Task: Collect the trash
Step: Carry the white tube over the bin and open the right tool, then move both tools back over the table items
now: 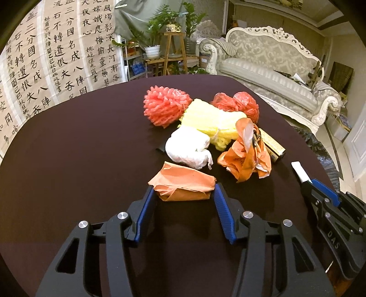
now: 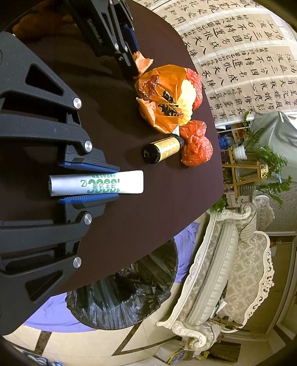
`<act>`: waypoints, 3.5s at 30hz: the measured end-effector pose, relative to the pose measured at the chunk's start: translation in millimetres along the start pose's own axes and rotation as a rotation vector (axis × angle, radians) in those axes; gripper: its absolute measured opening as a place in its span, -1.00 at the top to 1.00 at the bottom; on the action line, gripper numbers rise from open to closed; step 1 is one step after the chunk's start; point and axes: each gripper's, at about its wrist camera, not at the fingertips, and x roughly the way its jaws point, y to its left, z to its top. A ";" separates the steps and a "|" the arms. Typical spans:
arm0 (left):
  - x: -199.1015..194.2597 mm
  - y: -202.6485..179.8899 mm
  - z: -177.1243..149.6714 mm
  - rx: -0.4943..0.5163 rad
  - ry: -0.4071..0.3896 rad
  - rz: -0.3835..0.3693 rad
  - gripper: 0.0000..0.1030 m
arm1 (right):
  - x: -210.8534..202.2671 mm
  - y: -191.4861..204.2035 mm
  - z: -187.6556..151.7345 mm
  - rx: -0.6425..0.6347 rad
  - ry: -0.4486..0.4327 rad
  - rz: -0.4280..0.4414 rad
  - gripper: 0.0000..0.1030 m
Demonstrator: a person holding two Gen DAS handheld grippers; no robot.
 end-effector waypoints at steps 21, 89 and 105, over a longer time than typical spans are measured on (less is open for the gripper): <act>-44.7 -59.4 20.2 0.045 -0.177 -0.122 0.00 | -40.5 -57.9 20.2 0.082 -0.133 -0.132 0.66; 19.9 -150.2 81.8 0.153 -0.123 -0.099 -0.52 | -3.1 -143.2 31.1 0.196 -0.122 -0.243 0.03; -25.7 -19.2 68.6 -0.037 -0.185 0.067 -0.52 | -8.5 -36.7 47.3 0.045 -0.139 -0.076 -0.08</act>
